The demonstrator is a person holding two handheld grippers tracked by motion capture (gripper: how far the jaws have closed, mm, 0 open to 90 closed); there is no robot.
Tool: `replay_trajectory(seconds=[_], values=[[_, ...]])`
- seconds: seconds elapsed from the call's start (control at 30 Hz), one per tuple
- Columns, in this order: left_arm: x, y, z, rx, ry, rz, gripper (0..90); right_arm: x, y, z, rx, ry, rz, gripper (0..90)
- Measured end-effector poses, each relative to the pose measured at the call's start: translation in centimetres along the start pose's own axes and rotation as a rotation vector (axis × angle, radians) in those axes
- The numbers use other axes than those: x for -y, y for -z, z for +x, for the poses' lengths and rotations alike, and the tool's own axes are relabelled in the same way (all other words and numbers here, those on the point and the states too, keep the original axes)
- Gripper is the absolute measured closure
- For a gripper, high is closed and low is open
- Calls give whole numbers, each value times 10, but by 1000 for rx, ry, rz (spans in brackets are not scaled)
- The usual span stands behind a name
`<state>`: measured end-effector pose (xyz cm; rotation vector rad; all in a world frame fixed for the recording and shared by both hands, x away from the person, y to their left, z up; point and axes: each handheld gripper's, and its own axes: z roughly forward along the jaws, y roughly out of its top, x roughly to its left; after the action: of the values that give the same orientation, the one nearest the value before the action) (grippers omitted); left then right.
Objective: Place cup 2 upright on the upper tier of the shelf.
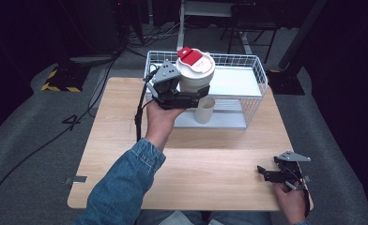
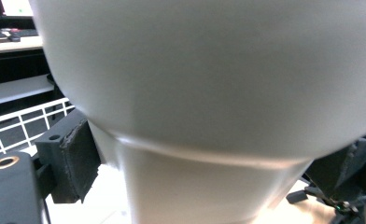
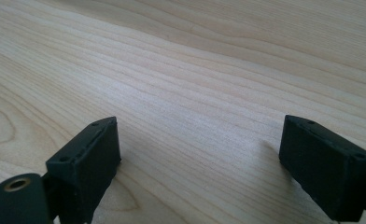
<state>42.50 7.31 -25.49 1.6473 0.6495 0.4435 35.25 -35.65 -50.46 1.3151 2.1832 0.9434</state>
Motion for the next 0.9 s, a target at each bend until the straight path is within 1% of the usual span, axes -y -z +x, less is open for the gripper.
replay_trajectory(seconds=[0.07, 0.27, 0.3, 0.43, 0.53, 0.6, 0.67, 0.73, 0.9], values=[[-4, -5, 4, -16, 0, 3, 115, 0, 0, 0, 0, 0, 0, 127], [-13, -15, 12, -45, 5, -2, 115, 0, 0, 0, 0, 0, 0, 127], [-15, -17, 13, -44, 4, -1, 115, 0, 0, 0, 0, 0, 0, 127], [-20, -26, 18, -68, 3, 1, 115, 0, 0, 0, 0, 0, 0, 128], [-24, -31, 23, -70, -3, 6, 115, 0, 0, 0, 0, 0, 0, 127], [-26, -35, 25, -73, -6, -2, 115, 0, 0, 0, 0, 0, 0, 127], [-28, -39, 28, -73, -1, -7, 115, 0, 0, 0, 0, 0, 0, 127], [-30, -43, 32, -63, 9, -9, 115, 0, 0, 0, 0, 0, 0, 127], [-35, -53, 37, -68, 9, 3, 115, 0, 0, 0, 0, 0, 0, 127]])
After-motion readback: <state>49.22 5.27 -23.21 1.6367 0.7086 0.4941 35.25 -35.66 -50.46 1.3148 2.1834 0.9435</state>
